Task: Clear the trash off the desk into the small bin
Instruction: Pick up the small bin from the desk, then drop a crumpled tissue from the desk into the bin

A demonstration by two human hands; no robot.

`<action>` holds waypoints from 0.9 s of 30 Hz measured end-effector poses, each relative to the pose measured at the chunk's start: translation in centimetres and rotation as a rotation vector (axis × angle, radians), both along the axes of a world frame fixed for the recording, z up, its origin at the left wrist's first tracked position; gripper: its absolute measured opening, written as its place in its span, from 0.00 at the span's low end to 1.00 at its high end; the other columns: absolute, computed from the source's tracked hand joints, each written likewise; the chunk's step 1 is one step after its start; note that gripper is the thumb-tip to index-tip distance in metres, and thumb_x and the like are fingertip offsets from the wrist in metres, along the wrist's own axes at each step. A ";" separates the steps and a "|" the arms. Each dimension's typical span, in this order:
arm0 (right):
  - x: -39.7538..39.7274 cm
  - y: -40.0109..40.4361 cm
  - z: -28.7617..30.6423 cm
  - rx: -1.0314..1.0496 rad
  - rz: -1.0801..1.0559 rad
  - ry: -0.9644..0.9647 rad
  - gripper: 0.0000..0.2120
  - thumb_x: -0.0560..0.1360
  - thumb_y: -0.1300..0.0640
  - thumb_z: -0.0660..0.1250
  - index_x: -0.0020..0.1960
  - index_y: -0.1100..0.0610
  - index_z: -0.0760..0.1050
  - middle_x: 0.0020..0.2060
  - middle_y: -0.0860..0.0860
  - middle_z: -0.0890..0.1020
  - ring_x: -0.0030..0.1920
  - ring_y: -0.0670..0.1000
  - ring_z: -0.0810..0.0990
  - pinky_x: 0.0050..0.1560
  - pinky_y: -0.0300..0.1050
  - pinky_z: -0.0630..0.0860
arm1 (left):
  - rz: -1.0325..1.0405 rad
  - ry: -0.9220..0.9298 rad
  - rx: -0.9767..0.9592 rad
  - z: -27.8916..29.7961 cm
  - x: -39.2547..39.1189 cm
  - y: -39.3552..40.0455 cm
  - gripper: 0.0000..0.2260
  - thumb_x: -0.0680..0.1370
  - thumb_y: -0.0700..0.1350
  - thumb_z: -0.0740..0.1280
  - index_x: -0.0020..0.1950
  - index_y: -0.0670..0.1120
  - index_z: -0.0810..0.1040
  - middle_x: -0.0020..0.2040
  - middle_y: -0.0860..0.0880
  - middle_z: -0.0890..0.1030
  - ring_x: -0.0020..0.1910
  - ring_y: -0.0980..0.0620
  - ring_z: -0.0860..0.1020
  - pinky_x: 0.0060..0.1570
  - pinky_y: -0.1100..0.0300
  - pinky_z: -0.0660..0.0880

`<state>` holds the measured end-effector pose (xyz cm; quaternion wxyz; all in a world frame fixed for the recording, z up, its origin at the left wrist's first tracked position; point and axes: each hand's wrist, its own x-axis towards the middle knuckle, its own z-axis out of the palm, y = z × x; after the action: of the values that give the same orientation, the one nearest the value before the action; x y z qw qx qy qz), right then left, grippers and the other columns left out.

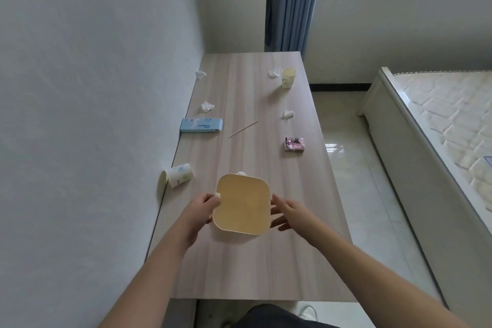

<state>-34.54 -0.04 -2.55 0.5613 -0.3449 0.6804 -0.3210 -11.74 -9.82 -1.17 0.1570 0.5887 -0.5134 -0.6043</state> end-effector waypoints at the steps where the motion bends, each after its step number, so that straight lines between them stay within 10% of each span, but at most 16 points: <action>1: -1.1 0.2 -0.3 0.004 -0.029 -0.013 0.20 0.80 0.41 0.55 0.56 0.53 0.78 0.49 0.51 0.84 0.43 0.51 0.85 0.45 0.46 0.78 | 0.017 0.013 0.015 -0.1 -0.5 0.2 0.18 0.67 0.50 0.65 0.51 0.40 0.78 0.42 0.43 0.77 0.41 0.47 0.73 0.42 0.52 0.69; 7: -7.0 1.6 -3.6 -0.021 -0.003 0.359 0.13 0.80 0.51 0.59 0.61 0.53 0.76 0.51 0.52 0.81 0.47 0.48 0.78 0.40 0.35 0.73 | 0.053 0.011 0.050 -0.5 -3.7 1.6 0.19 0.67 0.47 0.66 0.55 0.40 0.78 0.46 0.42 0.80 0.44 0.46 0.76 0.47 0.49 0.72; 16: -9.2 1.2 -10.7 0.006 0.492 0.811 0.23 0.78 0.58 0.58 0.72 0.48 0.65 0.73 0.53 0.63 0.70 0.57 0.64 0.67 0.52 0.66 | 0.202 0.089 0.102 0.3 -6.0 5.0 0.12 0.73 0.40 0.66 0.55 0.39 0.77 0.43 0.45 0.80 0.41 0.48 0.77 0.43 0.53 0.75; 27: -10.6 2.3 -11.6 -0.008 0.524 0.705 0.06 0.76 0.64 0.59 0.49 0.59 0.74 0.44 0.54 0.76 0.41 0.54 0.74 0.33 0.39 0.65 | 0.335 0.112 0.110 0.6 -6.6 6.5 0.09 0.76 0.37 0.62 0.54 0.39 0.77 0.42 0.44 0.78 0.40 0.48 0.75 0.42 0.54 0.73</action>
<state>-45.13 2.29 -14.15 0.3557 -0.5966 0.7186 -0.0331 -18.34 -3.27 -0.52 0.2513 0.6392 -0.3650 -0.6285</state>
